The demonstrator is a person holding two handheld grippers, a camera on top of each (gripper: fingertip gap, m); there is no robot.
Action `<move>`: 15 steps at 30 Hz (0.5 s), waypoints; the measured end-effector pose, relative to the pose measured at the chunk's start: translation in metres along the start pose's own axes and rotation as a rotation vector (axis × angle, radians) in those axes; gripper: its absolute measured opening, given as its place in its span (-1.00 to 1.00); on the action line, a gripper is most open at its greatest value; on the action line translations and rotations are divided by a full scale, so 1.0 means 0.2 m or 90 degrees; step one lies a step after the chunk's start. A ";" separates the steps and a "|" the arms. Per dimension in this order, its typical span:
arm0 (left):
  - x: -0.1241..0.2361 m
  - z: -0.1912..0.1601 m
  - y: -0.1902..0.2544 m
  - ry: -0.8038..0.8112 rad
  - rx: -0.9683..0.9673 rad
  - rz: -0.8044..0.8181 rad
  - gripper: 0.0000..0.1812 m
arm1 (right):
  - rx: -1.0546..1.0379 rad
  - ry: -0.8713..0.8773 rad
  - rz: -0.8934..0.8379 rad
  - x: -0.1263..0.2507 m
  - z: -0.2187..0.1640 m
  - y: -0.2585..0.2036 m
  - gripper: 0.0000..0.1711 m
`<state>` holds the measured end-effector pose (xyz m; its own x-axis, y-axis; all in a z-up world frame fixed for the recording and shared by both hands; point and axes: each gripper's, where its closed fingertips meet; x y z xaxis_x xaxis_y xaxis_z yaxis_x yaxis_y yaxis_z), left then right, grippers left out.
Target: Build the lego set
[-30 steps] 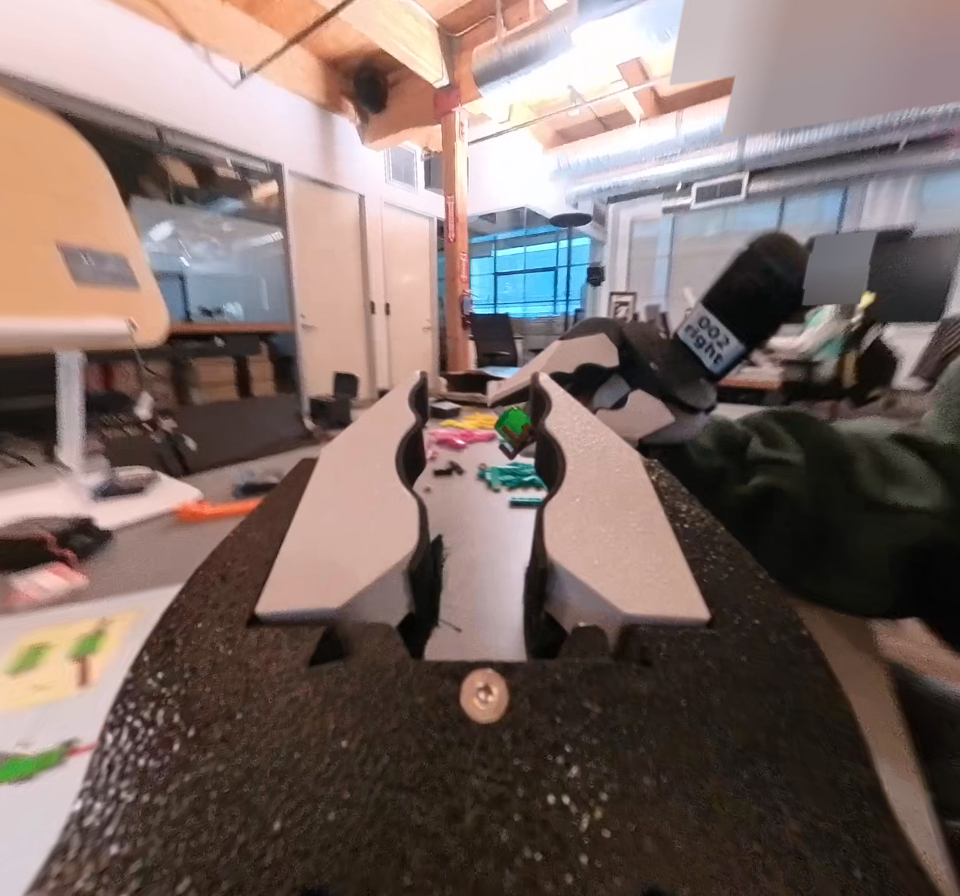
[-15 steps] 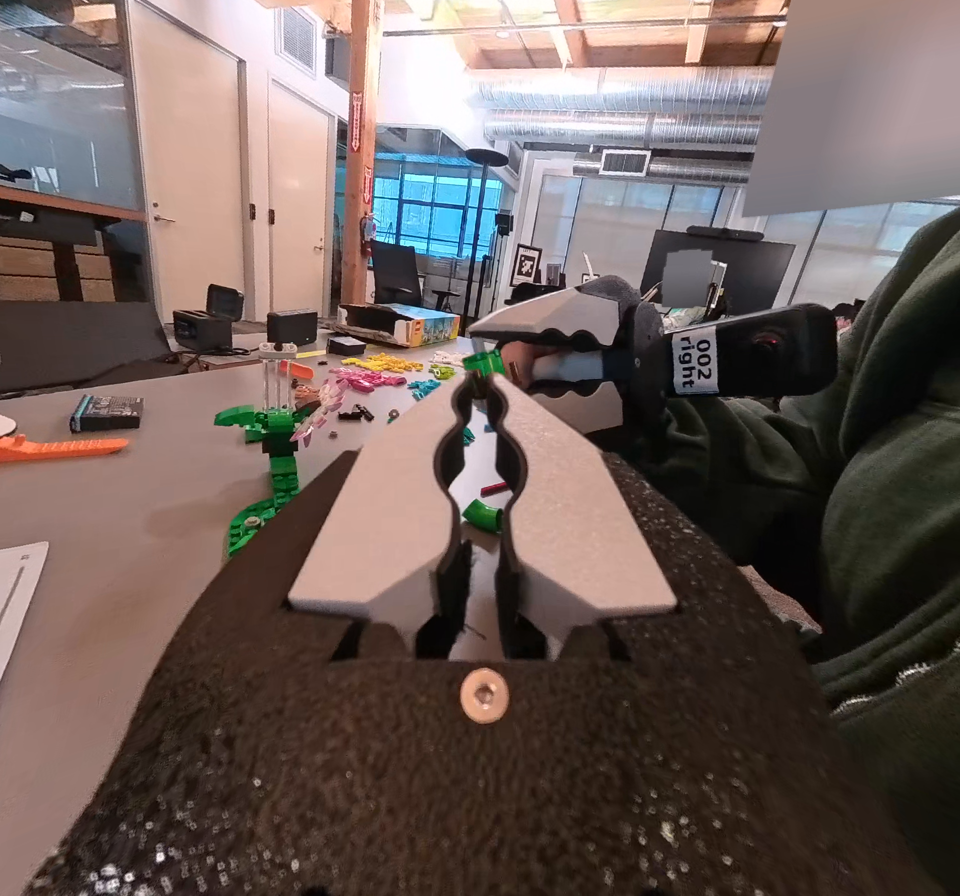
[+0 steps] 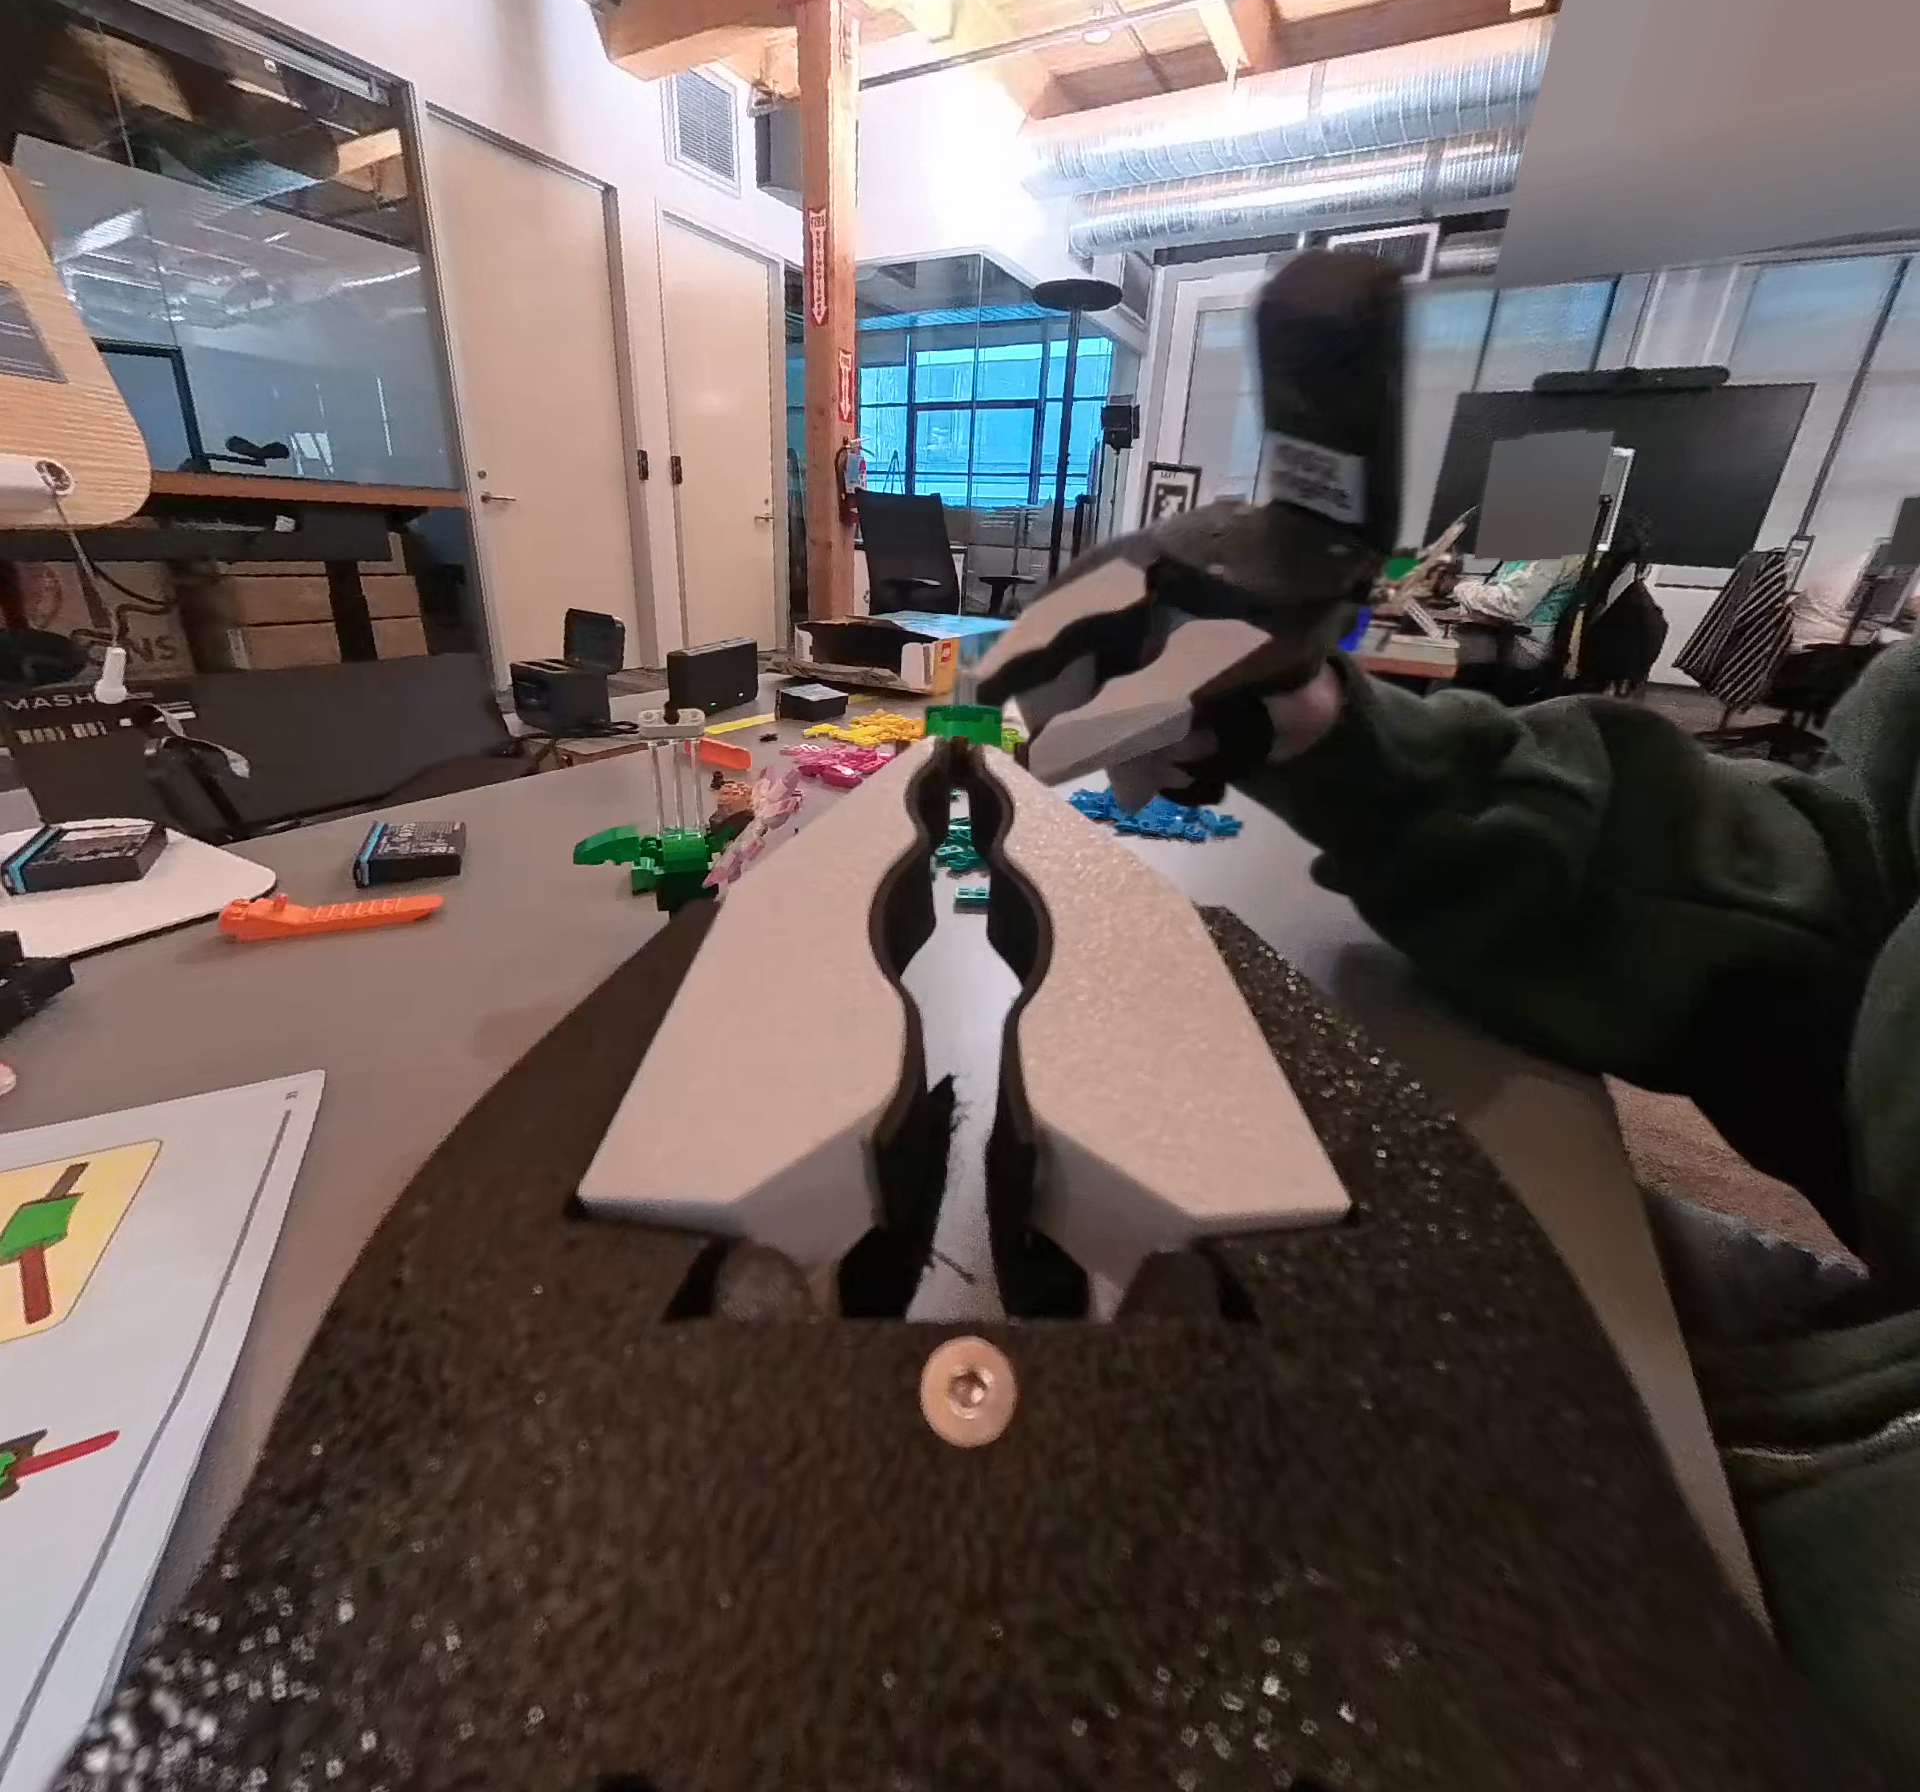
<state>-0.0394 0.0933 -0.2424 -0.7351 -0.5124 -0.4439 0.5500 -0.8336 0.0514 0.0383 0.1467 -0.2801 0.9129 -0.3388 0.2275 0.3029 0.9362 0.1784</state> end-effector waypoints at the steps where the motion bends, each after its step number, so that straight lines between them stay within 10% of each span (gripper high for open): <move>1: 0.00 0.00 0.00 -0.001 0.001 -0.002 -1.00 | -0.104 -0.045 -0.007 0.03 -0.07 0.01 -0.69; 6: -0.01 -0.02 0.03 -0.014 -0.010 -0.018 -1.00 | -0.418 -0.182 0.006 0.06 -0.26 -0.13 -0.76; 15: -0.01 -0.03 0.05 -0.026 -0.029 -0.032 -1.00 | -0.464 -0.359 -0.061 0.04 -0.40 -0.21 -0.55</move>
<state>-0.0288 0.0876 -0.2469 -0.7770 -0.4793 -0.4081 0.5294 -0.8483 -0.0116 0.0552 0.1122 -0.3613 0.6649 -0.2337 0.7094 0.6415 0.6651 -0.3822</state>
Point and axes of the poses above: each gripper's, where its closed fingertips meet, x back along the fingers, z out of its top, y = z × x across the jaws, and after that the axes turned 13 degrees about y, right-handed
